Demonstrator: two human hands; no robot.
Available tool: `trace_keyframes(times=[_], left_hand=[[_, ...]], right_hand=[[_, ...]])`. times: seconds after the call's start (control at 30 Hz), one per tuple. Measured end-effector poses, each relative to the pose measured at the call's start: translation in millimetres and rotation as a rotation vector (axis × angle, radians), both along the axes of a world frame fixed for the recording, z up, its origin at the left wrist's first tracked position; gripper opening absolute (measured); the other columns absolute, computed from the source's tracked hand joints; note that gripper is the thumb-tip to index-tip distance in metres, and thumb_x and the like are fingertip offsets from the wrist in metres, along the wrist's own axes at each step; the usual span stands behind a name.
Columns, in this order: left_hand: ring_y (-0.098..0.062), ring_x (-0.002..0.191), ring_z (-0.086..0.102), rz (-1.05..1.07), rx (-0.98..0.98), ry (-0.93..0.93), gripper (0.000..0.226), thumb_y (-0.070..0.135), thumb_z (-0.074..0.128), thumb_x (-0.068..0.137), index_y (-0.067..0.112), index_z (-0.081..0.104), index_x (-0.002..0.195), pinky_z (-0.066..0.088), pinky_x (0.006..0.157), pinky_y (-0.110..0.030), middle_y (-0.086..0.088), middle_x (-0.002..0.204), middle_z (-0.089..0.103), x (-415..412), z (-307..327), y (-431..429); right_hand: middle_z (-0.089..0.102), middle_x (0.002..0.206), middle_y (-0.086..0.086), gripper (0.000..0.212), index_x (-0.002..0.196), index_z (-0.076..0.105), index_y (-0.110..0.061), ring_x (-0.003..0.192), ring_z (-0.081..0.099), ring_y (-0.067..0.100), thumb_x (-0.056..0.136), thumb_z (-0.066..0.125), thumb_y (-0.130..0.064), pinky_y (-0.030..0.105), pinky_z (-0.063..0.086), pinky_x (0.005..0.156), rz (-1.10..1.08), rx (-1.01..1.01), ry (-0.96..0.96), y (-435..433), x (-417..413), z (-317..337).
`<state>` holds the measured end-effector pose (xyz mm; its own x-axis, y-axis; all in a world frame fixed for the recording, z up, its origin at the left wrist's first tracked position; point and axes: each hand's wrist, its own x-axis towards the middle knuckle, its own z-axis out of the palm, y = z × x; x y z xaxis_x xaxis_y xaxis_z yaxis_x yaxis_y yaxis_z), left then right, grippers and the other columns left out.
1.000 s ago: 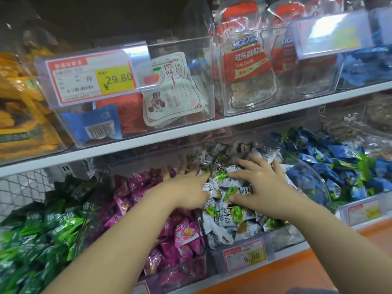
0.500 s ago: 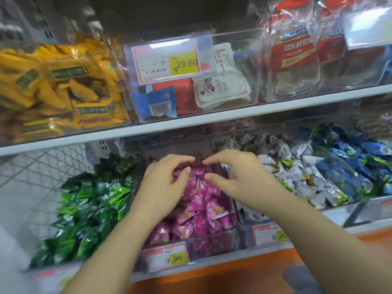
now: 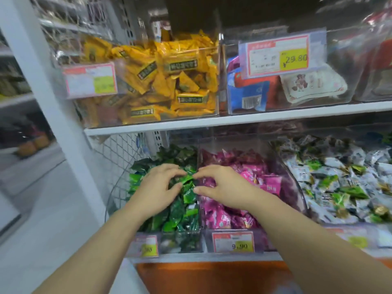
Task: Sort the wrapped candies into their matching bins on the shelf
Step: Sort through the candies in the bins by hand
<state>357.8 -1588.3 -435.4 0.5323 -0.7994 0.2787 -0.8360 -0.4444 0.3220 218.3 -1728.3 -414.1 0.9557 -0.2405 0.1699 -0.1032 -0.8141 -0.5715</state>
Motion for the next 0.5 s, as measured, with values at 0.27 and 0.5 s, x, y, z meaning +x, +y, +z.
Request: trace_keyframes(times=[0.27,0.5], left_hand=[[-0.020,0.145,0.002,-0.014,0.424,0.034,0.043,0.049,0.059,0.085,0.044,0.051,0.127,-0.003,0.112,-0.062,0.008,0.156,0.013,5,14,-15],[-0.019,0.145,0.007,0.010,0.391,-0.046,0.020,0.045,0.060,0.087,0.041,0.061,0.106,-0.006,0.113,-0.062,0.016,0.153,0.016,21,7,17]], right_hand=[[0.054,0.129,-0.007,0.035,0.118,0.064,-0.025,0.112,0.051,0.006,0.084,0.069,-0.033,0.019,0.037,0.096,-0.025,0.129,0.014,-2,10,-1],[0.052,0.125,-0.010,0.032,0.114,0.065,-0.026,0.101,0.059,0.005,0.083,0.070,-0.033,0.023,0.046,0.093,-0.019,0.172,0.018,-4,11,-2]])
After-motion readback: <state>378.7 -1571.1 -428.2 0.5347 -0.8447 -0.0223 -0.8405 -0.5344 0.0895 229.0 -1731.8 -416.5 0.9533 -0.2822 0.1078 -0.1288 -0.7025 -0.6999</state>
